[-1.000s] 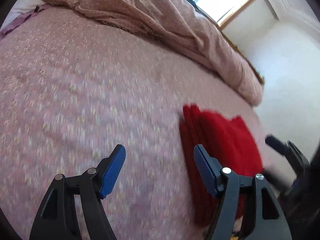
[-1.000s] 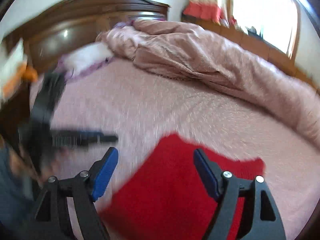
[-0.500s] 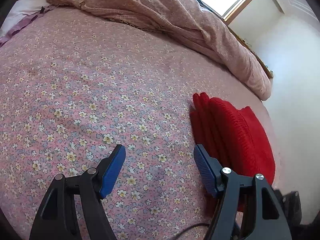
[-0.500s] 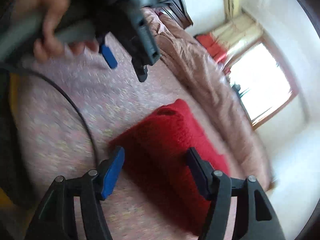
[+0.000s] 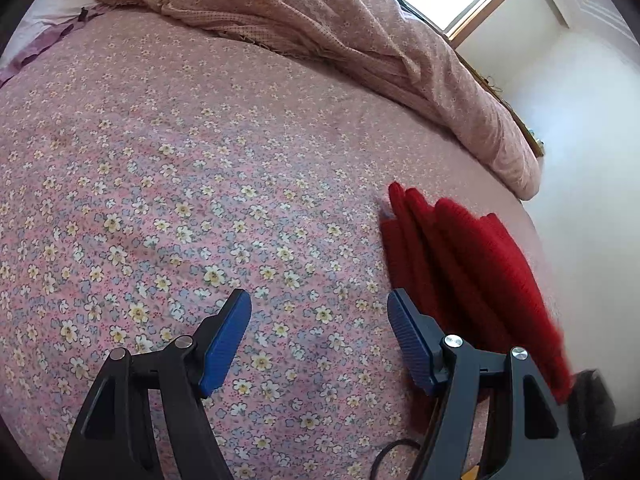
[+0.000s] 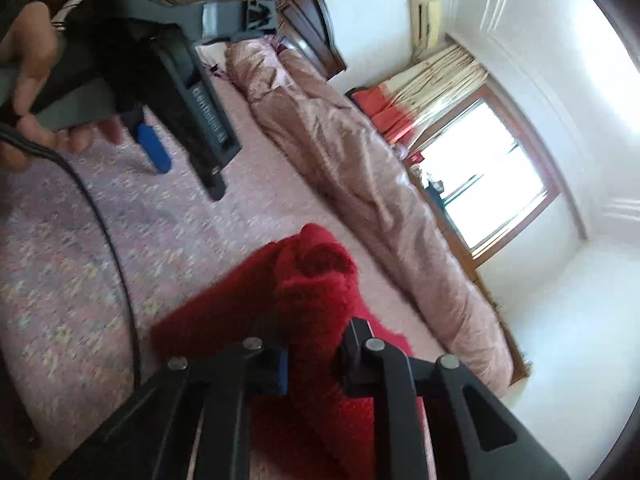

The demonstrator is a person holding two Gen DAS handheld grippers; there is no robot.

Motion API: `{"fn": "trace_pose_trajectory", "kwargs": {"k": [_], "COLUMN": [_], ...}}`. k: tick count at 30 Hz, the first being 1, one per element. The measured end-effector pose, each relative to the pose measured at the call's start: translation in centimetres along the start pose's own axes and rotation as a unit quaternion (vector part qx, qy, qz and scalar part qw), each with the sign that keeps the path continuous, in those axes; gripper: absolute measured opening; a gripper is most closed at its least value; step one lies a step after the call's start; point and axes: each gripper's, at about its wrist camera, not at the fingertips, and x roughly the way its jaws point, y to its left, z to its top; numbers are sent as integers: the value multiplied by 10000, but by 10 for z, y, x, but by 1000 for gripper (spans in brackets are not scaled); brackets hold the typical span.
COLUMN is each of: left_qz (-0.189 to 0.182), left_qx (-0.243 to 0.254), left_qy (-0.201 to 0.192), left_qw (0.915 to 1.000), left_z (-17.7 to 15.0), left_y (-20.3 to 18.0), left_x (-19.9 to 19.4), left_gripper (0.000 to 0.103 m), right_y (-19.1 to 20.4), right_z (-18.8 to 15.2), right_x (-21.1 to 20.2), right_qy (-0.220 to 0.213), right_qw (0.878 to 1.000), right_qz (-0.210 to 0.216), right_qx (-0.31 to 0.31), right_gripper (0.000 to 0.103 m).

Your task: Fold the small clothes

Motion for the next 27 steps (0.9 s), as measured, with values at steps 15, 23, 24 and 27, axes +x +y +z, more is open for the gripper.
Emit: {"fn": "trace_pose_trajectory", "kwargs": {"k": [15, 23, 24, 27], "left_qz": [-21, -499, -540, -614], "left_qx": [98, -28, -37, 38], "left_qy": [37, -91, -129, -322], "left_qw": [9999, 9987, 9984, 9976], "left_z": [-1, 5, 7, 11], "left_y": [-4, -12, -14, -30], "left_x": [3, -4, -5, -9], "left_gripper": [65, 65, 65, 65], "right_y": [-11, -104, -120, -159], "right_z": [5, -25, -35, -65], "right_x": [13, 13, 18, 34], "right_qy": [93, -4, 10, 132], "right_qw": [9861, 9062, 8959, 8804], "right_qz": [1162, 2314, 2286, 2117], "right_qx": [1180, 3540, 3808, 4241], "right_gripper": [49, 50, 50, 44]}}
